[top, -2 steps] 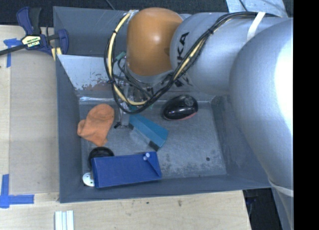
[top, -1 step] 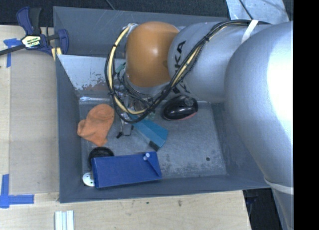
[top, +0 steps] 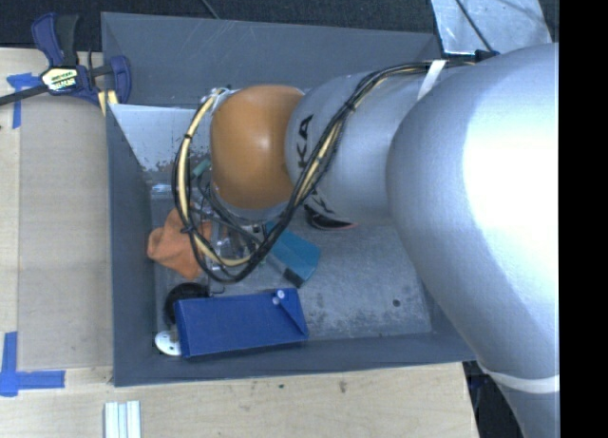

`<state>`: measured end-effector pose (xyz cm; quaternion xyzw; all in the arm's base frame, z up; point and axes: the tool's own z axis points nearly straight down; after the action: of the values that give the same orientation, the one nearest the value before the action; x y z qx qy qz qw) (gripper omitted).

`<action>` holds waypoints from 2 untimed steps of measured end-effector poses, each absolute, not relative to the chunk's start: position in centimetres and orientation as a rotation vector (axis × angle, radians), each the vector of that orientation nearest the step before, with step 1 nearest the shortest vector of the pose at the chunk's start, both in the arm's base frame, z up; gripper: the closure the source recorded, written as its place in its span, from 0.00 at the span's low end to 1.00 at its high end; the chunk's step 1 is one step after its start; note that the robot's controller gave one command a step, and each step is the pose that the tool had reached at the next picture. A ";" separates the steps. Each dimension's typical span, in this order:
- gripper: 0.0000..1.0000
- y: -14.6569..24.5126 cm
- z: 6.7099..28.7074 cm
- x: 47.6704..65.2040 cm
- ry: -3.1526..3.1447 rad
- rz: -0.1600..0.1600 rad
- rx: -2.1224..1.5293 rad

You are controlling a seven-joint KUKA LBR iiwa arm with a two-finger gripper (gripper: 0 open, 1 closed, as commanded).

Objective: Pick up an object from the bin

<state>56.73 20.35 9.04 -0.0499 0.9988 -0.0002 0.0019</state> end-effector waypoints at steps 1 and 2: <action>1.00 20.9 7.2 61.1 3.129 0.004 -0.155; 1.00 20.9 7.2 61.1 3.129 0.004 -0.155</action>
Offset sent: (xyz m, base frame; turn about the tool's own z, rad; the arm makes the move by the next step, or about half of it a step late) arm 0.0000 0.0000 0.0000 0.0000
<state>61.11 20.86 7.24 -0.0494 0.9988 0.0012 0.0042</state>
